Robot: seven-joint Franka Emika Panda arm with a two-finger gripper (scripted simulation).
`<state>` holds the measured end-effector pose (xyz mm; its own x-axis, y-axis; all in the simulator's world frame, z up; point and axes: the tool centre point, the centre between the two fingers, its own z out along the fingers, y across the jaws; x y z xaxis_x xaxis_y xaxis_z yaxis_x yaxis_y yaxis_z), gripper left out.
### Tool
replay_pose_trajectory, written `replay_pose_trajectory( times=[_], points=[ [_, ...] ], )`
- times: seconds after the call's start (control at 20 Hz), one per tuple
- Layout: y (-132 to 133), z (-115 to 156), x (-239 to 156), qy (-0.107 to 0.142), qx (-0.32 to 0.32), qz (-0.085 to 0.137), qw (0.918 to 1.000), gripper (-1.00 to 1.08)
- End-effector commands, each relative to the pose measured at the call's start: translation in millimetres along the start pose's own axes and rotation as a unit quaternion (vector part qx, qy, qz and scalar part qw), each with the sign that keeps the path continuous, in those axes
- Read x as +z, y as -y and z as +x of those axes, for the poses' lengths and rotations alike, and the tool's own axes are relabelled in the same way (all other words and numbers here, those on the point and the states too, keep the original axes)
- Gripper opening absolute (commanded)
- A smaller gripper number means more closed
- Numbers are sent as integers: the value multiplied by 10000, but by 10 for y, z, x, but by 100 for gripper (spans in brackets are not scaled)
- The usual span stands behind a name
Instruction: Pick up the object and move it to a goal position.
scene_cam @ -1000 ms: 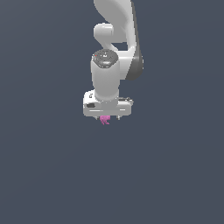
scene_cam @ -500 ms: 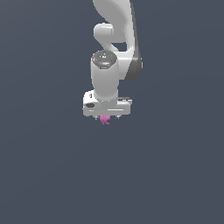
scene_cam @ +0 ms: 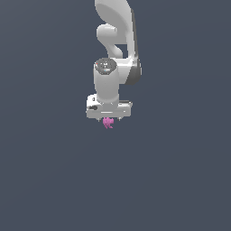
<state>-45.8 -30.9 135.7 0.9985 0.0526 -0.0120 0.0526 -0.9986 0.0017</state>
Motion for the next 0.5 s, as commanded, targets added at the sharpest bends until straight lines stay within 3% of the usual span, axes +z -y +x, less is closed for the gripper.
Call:
replay_pose_trajectory(
  times=[0.0,0.45],
  points=[
    [-23,-138,117,-14,-26,3,10000,100],
    [-70,-516,387,-51,-88,7,9999,100]
  ],
)
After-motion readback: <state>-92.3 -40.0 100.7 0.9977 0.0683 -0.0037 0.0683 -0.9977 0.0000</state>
